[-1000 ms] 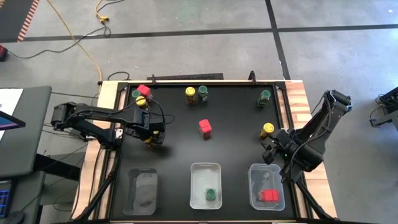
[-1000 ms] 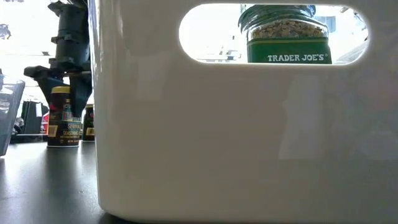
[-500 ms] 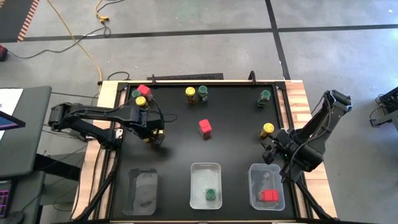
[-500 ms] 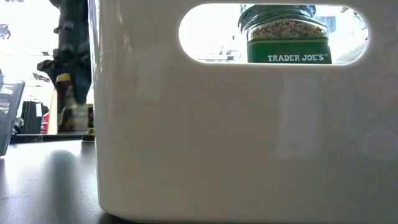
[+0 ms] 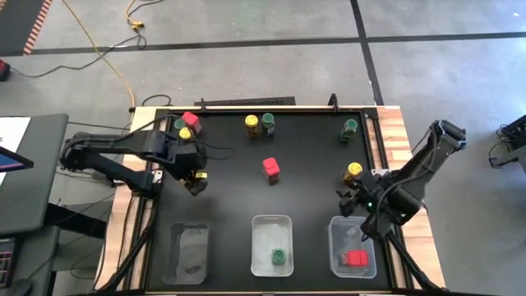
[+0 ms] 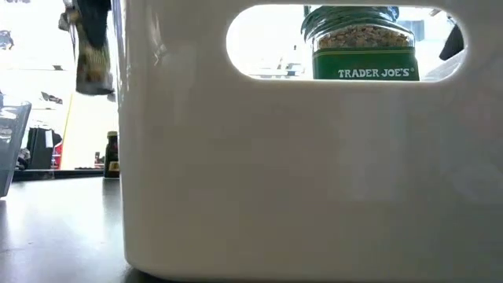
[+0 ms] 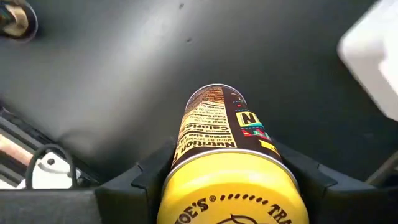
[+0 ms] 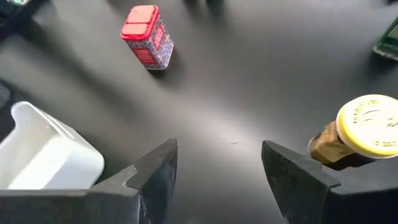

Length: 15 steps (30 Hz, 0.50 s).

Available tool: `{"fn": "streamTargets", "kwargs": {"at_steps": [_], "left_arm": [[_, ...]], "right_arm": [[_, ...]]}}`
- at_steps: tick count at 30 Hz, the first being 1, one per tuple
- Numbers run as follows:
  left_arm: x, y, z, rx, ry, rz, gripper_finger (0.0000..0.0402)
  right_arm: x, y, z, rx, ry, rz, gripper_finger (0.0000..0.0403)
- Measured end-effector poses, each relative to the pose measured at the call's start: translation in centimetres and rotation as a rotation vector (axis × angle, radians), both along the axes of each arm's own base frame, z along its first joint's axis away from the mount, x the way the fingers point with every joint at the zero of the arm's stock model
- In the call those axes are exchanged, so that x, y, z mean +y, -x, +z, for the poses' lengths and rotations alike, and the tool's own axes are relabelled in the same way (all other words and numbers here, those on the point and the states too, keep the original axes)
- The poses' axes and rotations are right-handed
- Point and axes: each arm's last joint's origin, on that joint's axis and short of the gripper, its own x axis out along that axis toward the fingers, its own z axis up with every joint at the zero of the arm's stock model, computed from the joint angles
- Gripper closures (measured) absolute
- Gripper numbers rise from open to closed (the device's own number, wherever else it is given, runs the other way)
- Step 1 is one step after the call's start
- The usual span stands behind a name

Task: Sort spices by type
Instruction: Put the bottom left yellow seasoning bottle into the black bin

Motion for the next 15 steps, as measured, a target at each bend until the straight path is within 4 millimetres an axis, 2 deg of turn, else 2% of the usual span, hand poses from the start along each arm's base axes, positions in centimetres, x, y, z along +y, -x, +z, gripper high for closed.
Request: {"fn": "streamTargets", "kwargs": {"at_steps": [3, 6, 15], "left_arm": [[-2.0, 0.7, 1.3, -0.014, -0.009, -0.023, 0.0194], [-4.4, 1.6, 1.7, -0.021, -0.013, -0.051, 0.0194], [-12.2, 3.3, 0.1, 0.026, 0.035, -0.166, 0.0194]], "right_arm": [[-0.1, -0.4, 0.0, -0.013, -0.006, -0.010, 0.0143], [-0.2, -0.9, 0.0, -0.025, -0.016, -0.011, 0.0143], [-0.3, -2.0, 0.2, -0.085, -0.067, -0.041, 0.0143]]}}
